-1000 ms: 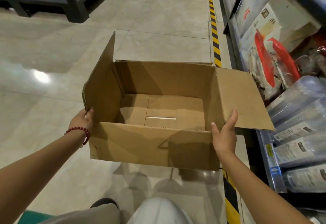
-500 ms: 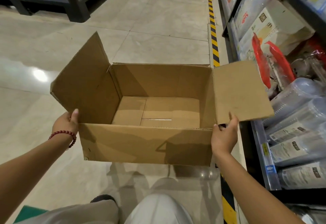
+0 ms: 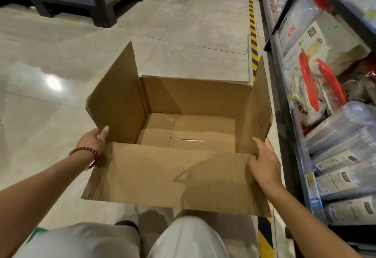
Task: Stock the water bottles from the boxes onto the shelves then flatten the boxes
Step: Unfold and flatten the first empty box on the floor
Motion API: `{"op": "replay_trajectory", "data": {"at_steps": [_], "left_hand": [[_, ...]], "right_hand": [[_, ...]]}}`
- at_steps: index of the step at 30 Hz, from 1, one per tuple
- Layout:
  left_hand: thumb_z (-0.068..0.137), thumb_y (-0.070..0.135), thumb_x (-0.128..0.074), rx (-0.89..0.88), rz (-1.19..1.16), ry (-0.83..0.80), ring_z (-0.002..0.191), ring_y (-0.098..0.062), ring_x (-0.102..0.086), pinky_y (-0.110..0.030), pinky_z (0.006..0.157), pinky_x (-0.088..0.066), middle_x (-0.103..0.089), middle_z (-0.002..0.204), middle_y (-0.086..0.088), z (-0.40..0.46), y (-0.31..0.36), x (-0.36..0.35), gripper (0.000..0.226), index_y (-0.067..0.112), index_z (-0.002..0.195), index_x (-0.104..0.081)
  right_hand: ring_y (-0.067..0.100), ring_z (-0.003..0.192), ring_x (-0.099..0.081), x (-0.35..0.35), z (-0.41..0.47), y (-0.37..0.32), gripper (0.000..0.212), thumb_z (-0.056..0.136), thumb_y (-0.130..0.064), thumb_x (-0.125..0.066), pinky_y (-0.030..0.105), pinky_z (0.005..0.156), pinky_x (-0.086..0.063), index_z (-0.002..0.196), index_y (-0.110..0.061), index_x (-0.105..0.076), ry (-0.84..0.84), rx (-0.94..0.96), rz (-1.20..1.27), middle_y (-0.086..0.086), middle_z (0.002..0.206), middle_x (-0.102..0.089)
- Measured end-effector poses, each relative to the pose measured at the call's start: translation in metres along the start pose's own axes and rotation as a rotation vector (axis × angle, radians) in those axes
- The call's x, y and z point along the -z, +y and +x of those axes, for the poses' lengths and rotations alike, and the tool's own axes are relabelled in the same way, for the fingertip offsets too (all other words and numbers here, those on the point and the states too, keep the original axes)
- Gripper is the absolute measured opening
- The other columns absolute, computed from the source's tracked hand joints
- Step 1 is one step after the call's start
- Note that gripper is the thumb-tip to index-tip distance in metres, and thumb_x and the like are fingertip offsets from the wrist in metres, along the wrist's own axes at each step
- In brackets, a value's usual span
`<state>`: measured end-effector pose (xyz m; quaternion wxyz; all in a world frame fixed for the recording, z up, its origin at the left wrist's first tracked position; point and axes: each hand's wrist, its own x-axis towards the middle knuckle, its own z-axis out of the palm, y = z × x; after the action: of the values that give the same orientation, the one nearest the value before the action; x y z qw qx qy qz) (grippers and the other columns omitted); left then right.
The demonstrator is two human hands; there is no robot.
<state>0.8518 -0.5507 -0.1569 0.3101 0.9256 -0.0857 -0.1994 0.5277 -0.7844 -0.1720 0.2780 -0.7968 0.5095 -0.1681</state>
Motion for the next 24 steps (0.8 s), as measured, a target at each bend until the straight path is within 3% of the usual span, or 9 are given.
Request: {"op": "replay_trajectory", "data": {"at_steps": [2,5,7,10,12,14,17,21,24], "left_hand": [[0.100,0.038,-0.032,0.020,0.027,-0.024,0.121,-0.040,-0.046,-0.047,0.101,-0.037,-0.051,0.133,-0.023,0.002,0.001,0.003,0.054,-0.003,0.131,-0.047],[0.099,0.038,-0.037,0.065,0.016,-0.071,0.119,-0.039,-0.048,-0.045,0.102,-0.036,-0.051,0.134,-0.021,0.005,0.007,0.008,0.052,-0.002,0.131,-0.048],[0.098,0.031,-0.046,0.057,-0.034,-0.093,0.109,-0.035,-0.052,-0.041,0.096,-0.040,-0.057,0.126,-0.018,0.006,0.011,0.014,0.041,0.000,0.121,-0.057],[0.091,0.020,-0.059,0.012,-0.142,-0.159,0.118,-0.030,-0.051,-0.042,0.106,-0.037,-0.058,0.128,-0.010,0.009,0.014,0.026,0.032,0.008,0.120,-0.063],[0.091,0.019,-0.058,-0.031,-0.130,-0.215,0.124,-0.028,-0.047,-0.042,0.110,-0.033,-0.055,0.134,-0.007,0.006,0.016,0.030,0.033,0.013,0.124,-0.061],[0.094,0.023,-0.054,-0.069,-0.111,-0.199,0.123,-0.029,-0.047,-0.038,0.105,-0.034,-0.054,0.134,-0.009,0.002,0.020,0.030,0.034,0.012,0.126,-0.059],[0.096,0.040,-0.043,-0.030,-0.110,-0.149,0.121,-0.034,-0.048,-0.044,0.101,-0.036,-0.053,0.133,-0.014,-0.004,0.026,0.030,0.048,0.006,0.129,-0.053],[0.096,0.051,-0.032,0.027,-0.116,-0.200,0.124,-0.035,-0.047,-0.047,0.106,-0.034,-0.047,0.140,-0.014,-0.001,0.027,0.027,0.063,0.009,0.142,-0.034],[0.099,0.046,-0.029,0.031,-0.078,-0.206,0.124,-0.036,-0.046,-0.045,0.105,-0.032,-0.048,0.139,-0.016,0.000,0.030,0.023,0.058,0.006,0.140,-0.038]], "right_hand": [[0.023,0.108,-0.054,0.005,0.003,-0.002,0.036,0.088,-0.006,-0.050,0.027,0.077,-0.041,0.124,-0.012,-0.054,-0.011,-0.023,-0.022,0.002,0.143,-0.042],[0.020,0.092,-0.051,0.013,0.011,-0.006,0.028,0.086,-0.008,-0.051,0.027,0.071,-0.038,0.113,-0.009,-0.060,-0.037,-0.102,-0.048,0.007,0.129,-0.050],[0.018,0.094,-0.052,0.019,0.013,-0.009,0.022,0.087,-0.009,-0.052,0.026,0.074,-0.037,0.106,-0.011,-0.063,-0.030,-0.112,-0.035,0.008,0.120,-0.054],[0.020,0.101,-0.055,0.032,0.012,-0.014,0.016,0.086,-0.006,-0.052,0.027,0.076,-0.035,0.087,-0.015,-0.065,-0.022,-0.061,0.108,0.001,0.103,-0.060],[0.020,0.110,-0.054,0.038,0.012,-0.015,0.017,0.086,-0.006,-0.052,0.029,0.081,-0.037,0.082,-0.019,-0.063,-0.038,-0.062,0.143,-0.002,0.111,-0.061],[0.021,0.108,-0.055,0.042,0.012,-0.016,0.011,0.087,-0.010,-0.054,0.035,0.085,-0.043,0.092,-0.020,-0.055,-0.057,-0.085,0.144,0.001,0.126,-0.057],[0.018,0.082,-0.055,0.045,0.012,-0.019,0.036,0.086,-0.022,-0.063,0.037,0.072,-0.047,0.110,-0.018,-0.036,-0.078,-0.108,0.103,0.007,0.112,-0.056],[0.027,0.108,-0.052,0.044,0.014,-0.017,0.076,0.080,-0.037,-0.073,0.033,0.080,-0.043,0.138,-0.018,-0.028,-0.211,-0.205,0.091,0.011,0.130,-0.048],[0.030,0.120,-0.049,0.039,0.016,-0.012,0.079,0.080,-0.054,-0.065,0.038,0.089,-0.045,0.144,-0.026,-0.027,-0.237,-0.242,0.063,0.010,0.138,-0.046]]}}
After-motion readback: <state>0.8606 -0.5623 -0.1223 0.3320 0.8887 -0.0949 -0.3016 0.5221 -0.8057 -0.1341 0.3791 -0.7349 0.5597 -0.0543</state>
